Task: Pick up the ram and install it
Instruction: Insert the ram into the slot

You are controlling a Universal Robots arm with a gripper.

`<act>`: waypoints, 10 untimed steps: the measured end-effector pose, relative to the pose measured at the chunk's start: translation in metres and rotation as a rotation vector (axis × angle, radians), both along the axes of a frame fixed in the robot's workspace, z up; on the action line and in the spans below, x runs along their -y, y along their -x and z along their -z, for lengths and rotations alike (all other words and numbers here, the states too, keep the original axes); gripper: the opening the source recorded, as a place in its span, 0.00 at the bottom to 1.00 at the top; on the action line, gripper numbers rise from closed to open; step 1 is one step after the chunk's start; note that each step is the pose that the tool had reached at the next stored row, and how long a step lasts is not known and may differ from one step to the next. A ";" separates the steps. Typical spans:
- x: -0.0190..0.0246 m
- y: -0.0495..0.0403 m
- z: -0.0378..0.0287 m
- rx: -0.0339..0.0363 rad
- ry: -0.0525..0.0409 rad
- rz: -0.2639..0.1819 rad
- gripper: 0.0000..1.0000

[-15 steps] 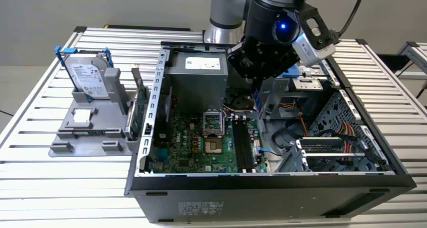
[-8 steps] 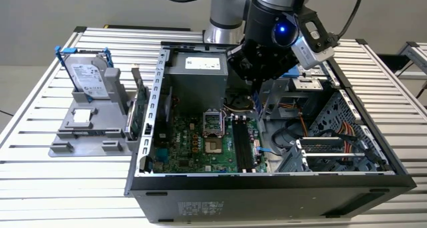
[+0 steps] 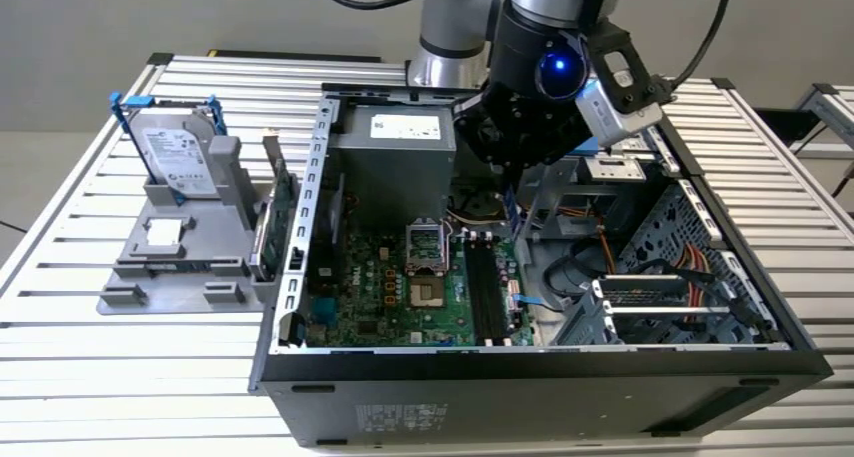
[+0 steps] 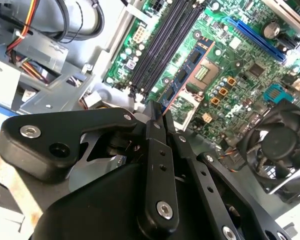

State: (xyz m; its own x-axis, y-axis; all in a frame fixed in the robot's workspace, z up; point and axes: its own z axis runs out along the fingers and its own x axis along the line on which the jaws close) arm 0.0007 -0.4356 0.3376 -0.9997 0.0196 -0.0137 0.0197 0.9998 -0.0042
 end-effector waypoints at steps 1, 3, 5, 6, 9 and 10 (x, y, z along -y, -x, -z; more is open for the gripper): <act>0.0000 0.0000 0.0005 0.0000 0.0004 0.005 0.00; 0.0000 0.0000 0.0019 0.0001 0.0008 0.012 0.00; 0.0000 0.0000 0.0036 0.0000 0.0012 0.020 0.00; 0.0000 -0.0001 0.0041 0.0000 0.0015 0.024 0.00; 0.0000 -0.0001 0.0055 0.0000 0.0021 0.033 0.00; 0.0000 -0.0001 0.0060 0.0000 0.0026 0.035 0.00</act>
